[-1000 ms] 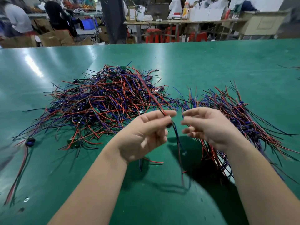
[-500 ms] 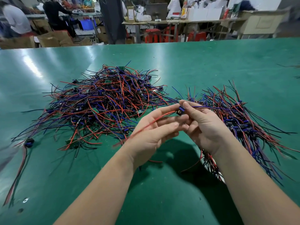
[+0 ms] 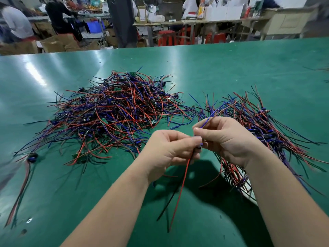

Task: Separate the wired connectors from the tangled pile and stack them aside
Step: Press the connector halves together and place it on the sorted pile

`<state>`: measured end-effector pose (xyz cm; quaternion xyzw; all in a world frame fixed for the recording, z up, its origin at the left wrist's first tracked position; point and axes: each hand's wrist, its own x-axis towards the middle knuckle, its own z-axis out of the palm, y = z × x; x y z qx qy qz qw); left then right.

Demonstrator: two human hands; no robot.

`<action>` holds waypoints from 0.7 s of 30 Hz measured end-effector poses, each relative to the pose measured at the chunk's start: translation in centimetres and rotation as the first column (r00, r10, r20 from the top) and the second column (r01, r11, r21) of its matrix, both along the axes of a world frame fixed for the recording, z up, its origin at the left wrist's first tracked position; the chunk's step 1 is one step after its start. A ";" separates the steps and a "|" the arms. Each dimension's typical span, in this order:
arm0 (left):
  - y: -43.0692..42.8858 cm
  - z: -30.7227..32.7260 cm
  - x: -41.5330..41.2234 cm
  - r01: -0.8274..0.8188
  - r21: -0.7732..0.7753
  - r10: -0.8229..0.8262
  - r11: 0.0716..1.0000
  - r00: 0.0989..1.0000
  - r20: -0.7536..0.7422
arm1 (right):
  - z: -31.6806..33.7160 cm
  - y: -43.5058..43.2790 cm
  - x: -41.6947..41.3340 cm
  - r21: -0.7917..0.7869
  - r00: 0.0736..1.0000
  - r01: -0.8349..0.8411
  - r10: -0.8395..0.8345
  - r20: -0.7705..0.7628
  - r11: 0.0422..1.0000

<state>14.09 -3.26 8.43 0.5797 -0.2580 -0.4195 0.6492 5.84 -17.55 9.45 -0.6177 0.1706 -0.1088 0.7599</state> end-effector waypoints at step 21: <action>0.4 0.1 1.2 -0.154 0.050 0.153 0.987 0.988 0.031 | 0.4 0.3 0.1 -0.393 0.965 0.255 -0.207 0.161 0.883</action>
